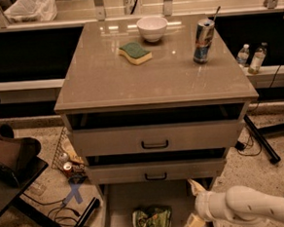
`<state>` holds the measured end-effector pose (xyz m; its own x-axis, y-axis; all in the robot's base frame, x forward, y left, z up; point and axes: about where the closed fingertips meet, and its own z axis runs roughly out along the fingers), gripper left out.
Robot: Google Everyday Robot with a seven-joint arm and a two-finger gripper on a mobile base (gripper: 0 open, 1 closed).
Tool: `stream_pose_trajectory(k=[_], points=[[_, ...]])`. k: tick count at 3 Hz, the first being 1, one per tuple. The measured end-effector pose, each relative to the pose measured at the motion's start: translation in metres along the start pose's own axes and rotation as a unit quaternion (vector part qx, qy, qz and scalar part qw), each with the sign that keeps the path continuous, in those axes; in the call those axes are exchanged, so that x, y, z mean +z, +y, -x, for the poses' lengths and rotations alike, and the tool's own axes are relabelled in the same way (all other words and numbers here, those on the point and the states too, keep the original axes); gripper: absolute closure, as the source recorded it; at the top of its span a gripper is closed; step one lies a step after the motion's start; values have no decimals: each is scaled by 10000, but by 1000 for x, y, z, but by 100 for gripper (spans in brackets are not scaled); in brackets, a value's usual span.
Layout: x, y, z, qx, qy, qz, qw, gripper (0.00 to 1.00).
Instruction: Pick green jalapeno chip bag from bottom drawer and place on counter
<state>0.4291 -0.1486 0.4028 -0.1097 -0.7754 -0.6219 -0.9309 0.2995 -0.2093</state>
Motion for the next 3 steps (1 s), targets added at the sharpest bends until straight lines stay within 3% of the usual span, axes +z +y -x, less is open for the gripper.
stream_pose_trajectory(k=[1, 3], points=[[62, -13, -27, 126, -198, 170, 9996, 0], [156, 9, -96, 786, -411, 715, 9935, 0]])
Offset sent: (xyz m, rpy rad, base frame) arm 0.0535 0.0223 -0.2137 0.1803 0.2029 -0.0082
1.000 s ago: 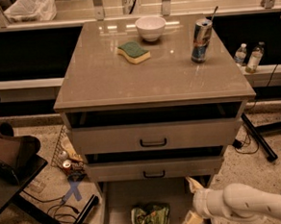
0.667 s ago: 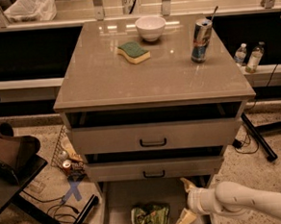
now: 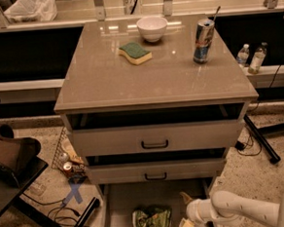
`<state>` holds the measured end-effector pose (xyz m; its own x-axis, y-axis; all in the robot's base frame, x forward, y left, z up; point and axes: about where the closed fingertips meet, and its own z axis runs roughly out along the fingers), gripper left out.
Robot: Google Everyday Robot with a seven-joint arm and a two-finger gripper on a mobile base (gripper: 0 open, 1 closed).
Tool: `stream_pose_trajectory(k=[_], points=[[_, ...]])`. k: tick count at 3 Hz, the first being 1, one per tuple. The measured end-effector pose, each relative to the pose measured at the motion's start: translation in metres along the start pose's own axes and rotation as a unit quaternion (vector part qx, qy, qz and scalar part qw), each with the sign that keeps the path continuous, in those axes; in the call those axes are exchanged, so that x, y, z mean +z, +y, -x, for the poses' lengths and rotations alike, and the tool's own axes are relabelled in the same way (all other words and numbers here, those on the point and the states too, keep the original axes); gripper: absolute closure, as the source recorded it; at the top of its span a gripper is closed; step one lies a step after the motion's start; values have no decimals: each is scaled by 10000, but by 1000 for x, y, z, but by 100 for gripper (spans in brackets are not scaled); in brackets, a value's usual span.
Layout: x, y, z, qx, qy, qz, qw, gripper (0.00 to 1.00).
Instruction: Pick green jalapeno chip bag from bottom drawer and place on counter
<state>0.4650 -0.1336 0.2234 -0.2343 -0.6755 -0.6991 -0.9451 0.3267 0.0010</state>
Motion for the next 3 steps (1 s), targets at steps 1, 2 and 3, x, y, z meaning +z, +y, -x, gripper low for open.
stream_pose_trajectory(k=[1, 2, 3], points=[[6, -1, -5, 61, -25, -4, 10000, 0], [26, 5, 0, -29, 102, 188, 9998, 0], [84, 17, 8, -111, 49, 647, 9978, 0]])
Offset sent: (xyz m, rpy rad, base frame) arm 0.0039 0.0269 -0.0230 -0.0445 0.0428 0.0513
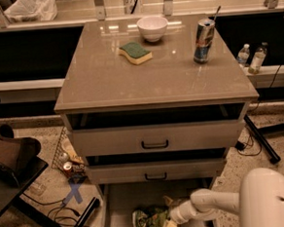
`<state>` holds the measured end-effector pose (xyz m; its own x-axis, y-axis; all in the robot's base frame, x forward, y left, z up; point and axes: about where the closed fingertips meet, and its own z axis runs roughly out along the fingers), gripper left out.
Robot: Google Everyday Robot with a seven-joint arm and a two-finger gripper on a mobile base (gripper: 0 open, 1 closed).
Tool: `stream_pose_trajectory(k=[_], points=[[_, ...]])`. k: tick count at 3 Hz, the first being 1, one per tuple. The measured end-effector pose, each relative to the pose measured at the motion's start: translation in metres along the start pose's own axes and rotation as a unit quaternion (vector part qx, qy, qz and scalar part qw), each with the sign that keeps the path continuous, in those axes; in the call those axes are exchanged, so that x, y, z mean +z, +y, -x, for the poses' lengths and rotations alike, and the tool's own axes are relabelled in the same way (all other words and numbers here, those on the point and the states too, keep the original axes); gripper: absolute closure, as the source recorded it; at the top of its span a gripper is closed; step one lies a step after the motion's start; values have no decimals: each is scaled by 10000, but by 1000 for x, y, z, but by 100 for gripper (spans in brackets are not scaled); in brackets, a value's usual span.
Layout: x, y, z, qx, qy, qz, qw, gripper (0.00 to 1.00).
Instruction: Pick green jalapeno chip bag from bottom drawer and place on counter
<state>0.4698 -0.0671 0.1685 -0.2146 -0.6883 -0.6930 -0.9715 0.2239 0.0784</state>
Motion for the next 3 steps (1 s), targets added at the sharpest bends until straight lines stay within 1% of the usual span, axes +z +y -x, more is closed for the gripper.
stream_pose_trajectory(k=[1, 2, 3], points=[[41, 6, 1, -51, -101, 254, 9996, 0], [70, 13, -3, -107, -138, 434, 9989, 15], [72, 14, -3, -100, -143, 445, 9989, 38]])
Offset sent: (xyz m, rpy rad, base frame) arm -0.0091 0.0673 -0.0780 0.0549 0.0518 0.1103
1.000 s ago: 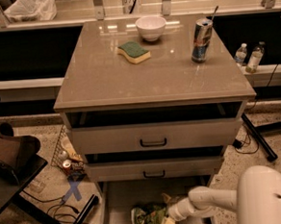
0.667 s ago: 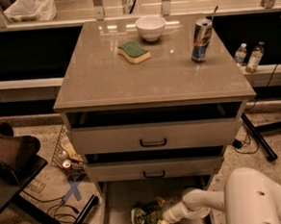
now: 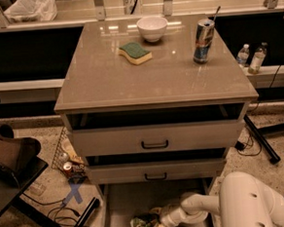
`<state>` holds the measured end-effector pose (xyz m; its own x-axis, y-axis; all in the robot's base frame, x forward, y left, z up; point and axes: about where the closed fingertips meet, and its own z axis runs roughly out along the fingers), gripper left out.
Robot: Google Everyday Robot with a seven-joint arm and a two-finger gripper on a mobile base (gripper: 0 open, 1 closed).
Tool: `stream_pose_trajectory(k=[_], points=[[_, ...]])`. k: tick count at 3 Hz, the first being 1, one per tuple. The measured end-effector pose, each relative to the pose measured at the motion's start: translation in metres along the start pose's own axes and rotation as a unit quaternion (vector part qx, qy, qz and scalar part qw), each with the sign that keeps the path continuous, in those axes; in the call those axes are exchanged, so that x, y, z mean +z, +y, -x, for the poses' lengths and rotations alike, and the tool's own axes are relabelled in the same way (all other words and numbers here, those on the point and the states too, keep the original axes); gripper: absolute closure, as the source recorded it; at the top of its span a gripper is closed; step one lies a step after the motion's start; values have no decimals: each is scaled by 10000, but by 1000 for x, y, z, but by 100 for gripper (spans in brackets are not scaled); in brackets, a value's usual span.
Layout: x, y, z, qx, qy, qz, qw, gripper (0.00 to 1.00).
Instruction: Pick green jalapeno chip bag from bottom drawer and place on counter
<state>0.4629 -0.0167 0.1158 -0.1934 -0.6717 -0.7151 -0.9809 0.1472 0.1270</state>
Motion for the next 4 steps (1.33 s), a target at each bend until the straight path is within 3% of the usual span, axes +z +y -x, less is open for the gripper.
stream_pose_trajectory(k=[2, 3, 4], points=[[4, 3, 1, 4, -11, 36, 10000, 85], [3, 6, 3, -11, -44, 49, 10000, 100], [-27, 16, 31, -230, -385, 0, 9990, 100]])
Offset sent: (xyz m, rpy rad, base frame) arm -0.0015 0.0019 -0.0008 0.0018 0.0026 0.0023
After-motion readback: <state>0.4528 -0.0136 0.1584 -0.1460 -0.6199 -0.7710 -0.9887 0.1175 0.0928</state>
